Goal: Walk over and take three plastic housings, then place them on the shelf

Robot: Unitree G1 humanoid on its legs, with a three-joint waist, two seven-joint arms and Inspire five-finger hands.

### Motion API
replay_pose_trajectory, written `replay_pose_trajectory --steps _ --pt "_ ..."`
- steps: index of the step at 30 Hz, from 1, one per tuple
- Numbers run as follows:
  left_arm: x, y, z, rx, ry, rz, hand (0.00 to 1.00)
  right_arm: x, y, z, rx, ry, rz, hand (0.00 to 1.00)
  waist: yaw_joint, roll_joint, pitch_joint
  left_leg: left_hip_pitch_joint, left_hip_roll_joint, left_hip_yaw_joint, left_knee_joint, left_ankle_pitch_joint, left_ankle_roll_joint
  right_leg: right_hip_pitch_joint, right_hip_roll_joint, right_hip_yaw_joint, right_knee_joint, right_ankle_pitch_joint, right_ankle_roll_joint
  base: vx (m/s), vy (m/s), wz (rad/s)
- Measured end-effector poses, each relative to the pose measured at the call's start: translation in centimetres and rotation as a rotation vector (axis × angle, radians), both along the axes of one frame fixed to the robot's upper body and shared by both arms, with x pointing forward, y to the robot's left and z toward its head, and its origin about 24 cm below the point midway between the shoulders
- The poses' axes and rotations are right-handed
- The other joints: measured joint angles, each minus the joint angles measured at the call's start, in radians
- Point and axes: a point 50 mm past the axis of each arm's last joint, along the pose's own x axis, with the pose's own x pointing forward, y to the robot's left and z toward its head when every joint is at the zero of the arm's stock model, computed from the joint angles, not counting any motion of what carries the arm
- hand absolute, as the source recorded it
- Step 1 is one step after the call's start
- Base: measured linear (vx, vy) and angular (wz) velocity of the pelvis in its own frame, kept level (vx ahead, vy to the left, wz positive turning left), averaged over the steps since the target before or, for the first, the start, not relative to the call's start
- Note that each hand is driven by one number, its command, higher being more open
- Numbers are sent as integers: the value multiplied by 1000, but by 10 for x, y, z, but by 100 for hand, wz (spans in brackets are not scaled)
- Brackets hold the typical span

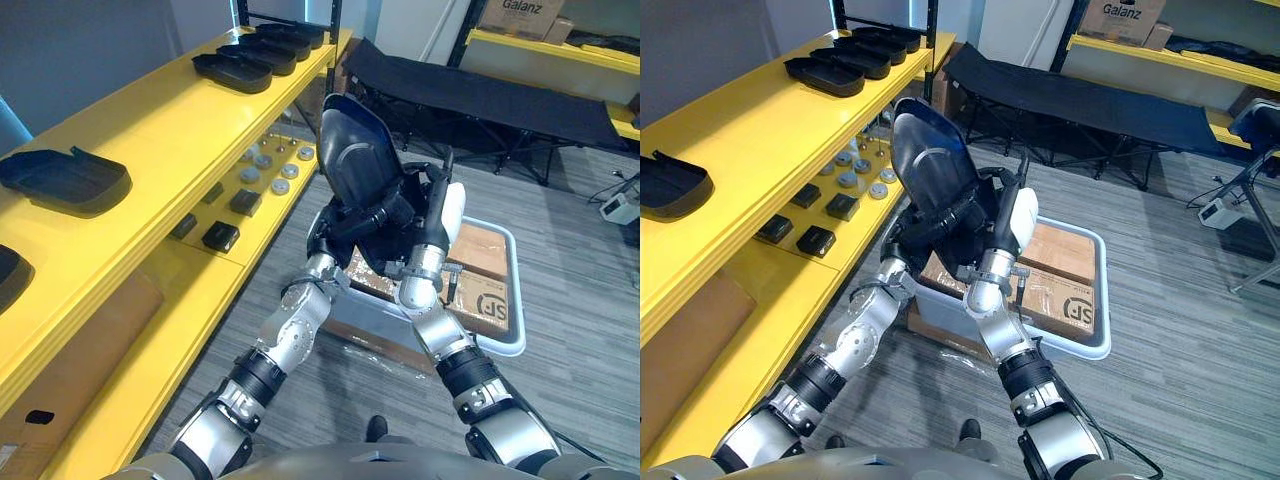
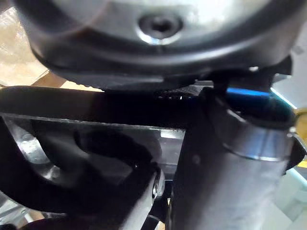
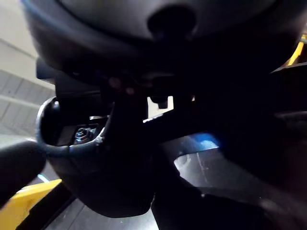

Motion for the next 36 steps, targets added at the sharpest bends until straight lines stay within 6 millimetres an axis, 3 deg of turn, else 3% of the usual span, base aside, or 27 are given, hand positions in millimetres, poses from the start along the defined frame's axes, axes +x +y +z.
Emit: replay_pose_trajectory --steps 6,12,17,18,26,31,34,36 --pt "5 9 -12 -1 59 81 0 -9 13 -8 29 -6 29 0 -5 -18 -20 3 0 1 0 1 -1 1 0 2 0 0 0 0 0 -1" --pt "7 20 -19 79 49 67 0 -14 21 -14 38 16 46 0 1 -21 -22 13 0 3 0 1 -1 11 0 2 0 0 0 0 0 0" --pt "7 19 -20 43 72 63 0 -16 23 -15 52 16 38 0 -2 -22 -22 13 0 5 0 -3 -1 9 0 3 0 0 0 0 0 -1" --pt "7 19 -20 39 71 60 0 -16 23 -14 53 15 38 100 -3 -22 -22 13 1 6 0 -3 -1 8 0 4 0 0 0 0 0 0" --pt "8 24 -19 14 62 85 0 -18 24 3 127 -69 72 100 -3 -21 -22 11 1 10 10 -12 -2 7 0 7 0 0 0 0 0 -2" --pt "8 31 -18 153 28 171 0 -18 24 10 200 -67 138 100 -1 -22 -21 11 1 8 11 -12 -2 9 -1 6 0 0 0 0 0 0" --pt "4 45 -10 193 -20 263 0 -27 25 17 232 -83 199 100 -3 -20 -20 11 1 8 11 -18 -3 9 -1 3 0 -1 -1 0 0 0" --pt "-2 54 -1 215 -67 338 0 -31 16 16 267 -67 215 100 0 -20 -20 11 0 8 11 -19 -3 10 -1 0 0 -1 -1 0 0 0"
